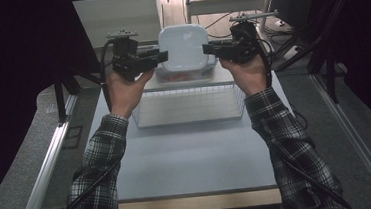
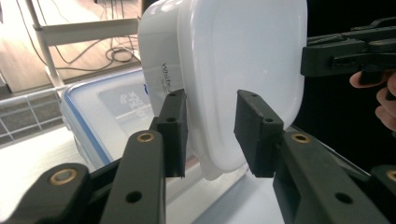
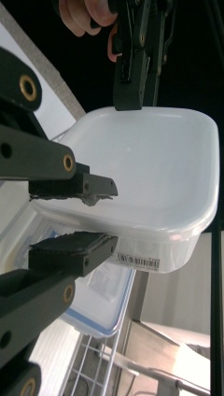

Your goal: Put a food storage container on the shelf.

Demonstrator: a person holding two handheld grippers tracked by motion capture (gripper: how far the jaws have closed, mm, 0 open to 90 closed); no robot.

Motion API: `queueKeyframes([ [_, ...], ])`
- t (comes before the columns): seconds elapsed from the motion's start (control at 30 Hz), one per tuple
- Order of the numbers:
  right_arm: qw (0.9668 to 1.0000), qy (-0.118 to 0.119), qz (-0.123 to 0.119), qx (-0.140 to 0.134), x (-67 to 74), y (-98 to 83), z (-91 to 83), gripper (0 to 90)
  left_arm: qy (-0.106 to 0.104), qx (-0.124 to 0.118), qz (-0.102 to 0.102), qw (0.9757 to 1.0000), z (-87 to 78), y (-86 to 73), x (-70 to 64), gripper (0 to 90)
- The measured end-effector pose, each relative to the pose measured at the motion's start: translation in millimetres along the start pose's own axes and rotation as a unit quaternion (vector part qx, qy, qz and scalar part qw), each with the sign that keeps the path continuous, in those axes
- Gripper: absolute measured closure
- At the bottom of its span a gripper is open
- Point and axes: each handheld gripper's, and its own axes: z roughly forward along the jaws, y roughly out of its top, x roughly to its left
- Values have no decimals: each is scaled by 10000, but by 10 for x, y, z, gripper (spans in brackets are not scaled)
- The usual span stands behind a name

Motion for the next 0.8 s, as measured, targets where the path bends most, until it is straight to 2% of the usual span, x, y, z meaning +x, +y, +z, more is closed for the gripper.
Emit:
queueKeyframes([
  [0.1, 10000, -83, -16, 24, 1, 4, 28, 693, 79, 0, 7, 10000, 47, -3, 14, 625],
  [0.23, 9998, -177, -54, 51, -5, 5, 70, 668, 87, -44, -24, 9999, 93, -1, 25, 603],
  [0.33, 9998, -170, -8, 51, -16, 15, 83, 660, 142, -8, -14, 9999, 125, 3, 32, 598],
  [0.4, 9996, -251, -56, 64, -14, 24, 98, 651, 214, 61, 17, 9998, 150, 1, 33, 592],
  [0.57, 9993, -346, -135, 94, -24, 41, 127, 640, 215, 116, -2, 9997, 169, 15, 38, 587],
  [0.8, 9988, -479, -107, 77, -65, 44, 166, 599, 290, 20, 2, 9996, 169, 61, 54, 518],
])
